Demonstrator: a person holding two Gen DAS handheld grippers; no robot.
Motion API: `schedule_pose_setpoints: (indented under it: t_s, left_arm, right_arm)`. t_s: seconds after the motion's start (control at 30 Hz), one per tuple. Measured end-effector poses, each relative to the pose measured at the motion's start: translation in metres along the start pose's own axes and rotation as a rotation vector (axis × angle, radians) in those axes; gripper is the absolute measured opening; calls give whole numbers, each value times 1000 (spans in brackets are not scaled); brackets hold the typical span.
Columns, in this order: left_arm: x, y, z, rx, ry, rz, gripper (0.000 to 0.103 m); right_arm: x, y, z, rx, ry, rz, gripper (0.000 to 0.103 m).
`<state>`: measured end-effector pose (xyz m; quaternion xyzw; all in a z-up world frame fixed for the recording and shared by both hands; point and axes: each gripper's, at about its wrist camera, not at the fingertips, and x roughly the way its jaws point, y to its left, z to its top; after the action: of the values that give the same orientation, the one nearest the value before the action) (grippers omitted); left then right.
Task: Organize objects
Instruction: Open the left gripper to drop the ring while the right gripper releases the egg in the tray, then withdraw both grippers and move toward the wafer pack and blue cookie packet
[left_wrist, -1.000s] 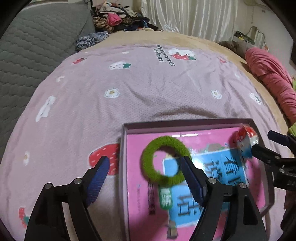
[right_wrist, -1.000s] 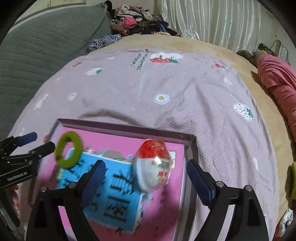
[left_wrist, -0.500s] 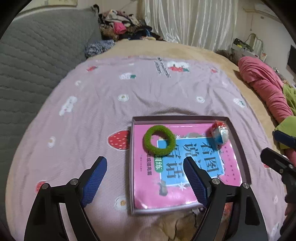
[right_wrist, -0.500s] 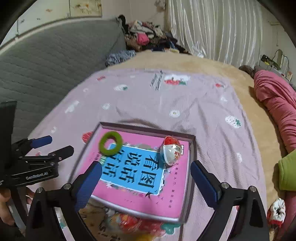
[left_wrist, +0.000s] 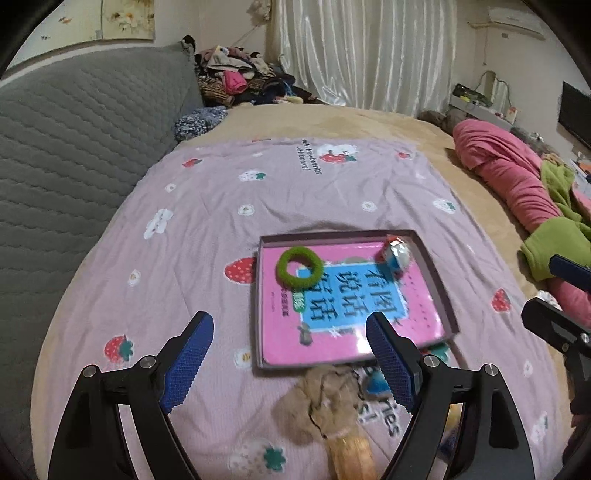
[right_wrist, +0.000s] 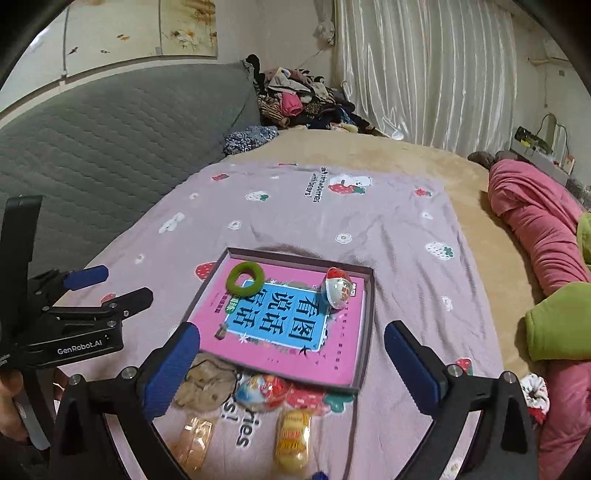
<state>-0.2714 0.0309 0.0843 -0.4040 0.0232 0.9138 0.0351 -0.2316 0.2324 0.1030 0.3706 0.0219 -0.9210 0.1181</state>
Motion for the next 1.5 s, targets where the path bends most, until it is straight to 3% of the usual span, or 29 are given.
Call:
schedule_pose_setpoints:
  t_s: [0.33, 0.63, 1.07, 1.5]
  left_arm:
    - [-57, -11, -27, 22, -38, 6, 86]
    - [-81, -13, -64, 17, -31, -18, 86]
    - [-97, -24, -113, 35, -11, -45, 86]
    - [-105, -33, -151, 36, 22, -69, 86]
  right_arm:
    - [-50, 19, -23, -46, -31, 7, 101]
    - [-86, 30, -49, -70, -63, -2, 101]
    - [-117, 34, -91, -90, -94, -41, 102]
    - [-118, 38, -143, -91, -36, -33, 102]
